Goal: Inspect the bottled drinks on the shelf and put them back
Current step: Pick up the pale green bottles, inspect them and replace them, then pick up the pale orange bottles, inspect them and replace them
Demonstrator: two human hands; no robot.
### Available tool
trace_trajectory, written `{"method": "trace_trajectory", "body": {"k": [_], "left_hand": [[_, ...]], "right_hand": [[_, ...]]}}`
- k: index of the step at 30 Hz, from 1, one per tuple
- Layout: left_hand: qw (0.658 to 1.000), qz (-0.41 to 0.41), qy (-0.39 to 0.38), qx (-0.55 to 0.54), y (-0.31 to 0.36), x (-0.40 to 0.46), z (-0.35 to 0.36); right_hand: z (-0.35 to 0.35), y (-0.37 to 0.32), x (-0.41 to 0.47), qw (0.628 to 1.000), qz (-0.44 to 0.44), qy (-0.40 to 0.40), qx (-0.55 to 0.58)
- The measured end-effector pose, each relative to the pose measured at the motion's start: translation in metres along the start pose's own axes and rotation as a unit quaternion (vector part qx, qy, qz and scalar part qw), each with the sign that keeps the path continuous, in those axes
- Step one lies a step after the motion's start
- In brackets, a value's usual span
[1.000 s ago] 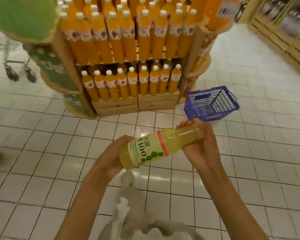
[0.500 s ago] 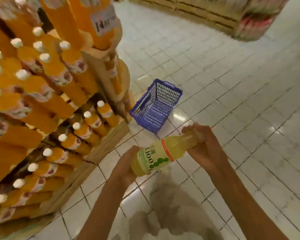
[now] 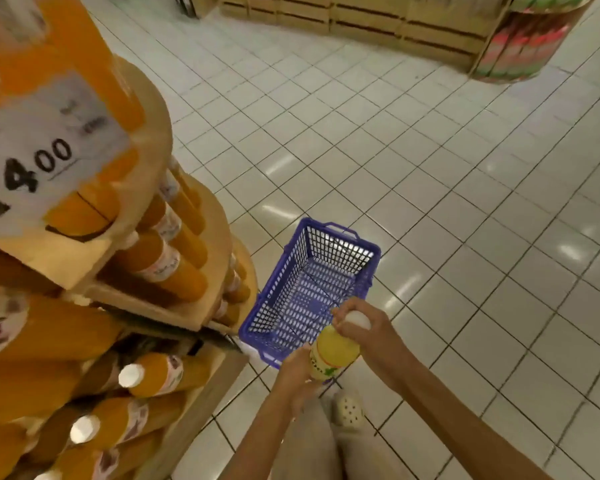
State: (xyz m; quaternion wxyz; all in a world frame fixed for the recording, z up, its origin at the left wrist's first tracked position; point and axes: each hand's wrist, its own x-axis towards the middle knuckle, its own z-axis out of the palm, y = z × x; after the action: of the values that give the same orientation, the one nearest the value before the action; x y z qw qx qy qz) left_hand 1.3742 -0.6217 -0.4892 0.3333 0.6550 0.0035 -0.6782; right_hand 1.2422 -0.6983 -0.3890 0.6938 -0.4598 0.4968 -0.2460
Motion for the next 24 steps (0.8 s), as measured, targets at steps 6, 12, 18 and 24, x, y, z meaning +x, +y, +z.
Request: {"method": "trace_trajectory", "body": {"k": [6, 12, 18, 24], "left_hand": [[0.993, -0.016, 0.035, 0.114, -0.022, 0.222, -0.032], [0.96, 0.009, -0.002, 0.28, -0.06, 0.386, -0.057], [0.979, -0.111, 0.001, 0.17, -0.093, 0.463, -0.068], [0.988, -0.152, 0.025, 0.019, -0.086, 0.449, -0.065]], "right_hand": [[-0.007, 0.164, 0.173, 0.995, 0.057, -0.002, -0.087], [0.004, 0.335, 0.284, 0.979, 0.093, -0.027, -0.179], [0.006, 0.408, 0.318, 0.97, 0.164, -0.01, -0.179], [-0.003, 0.396, 0.302, 0.958, 0.188, -0.009, -0.218]]}}
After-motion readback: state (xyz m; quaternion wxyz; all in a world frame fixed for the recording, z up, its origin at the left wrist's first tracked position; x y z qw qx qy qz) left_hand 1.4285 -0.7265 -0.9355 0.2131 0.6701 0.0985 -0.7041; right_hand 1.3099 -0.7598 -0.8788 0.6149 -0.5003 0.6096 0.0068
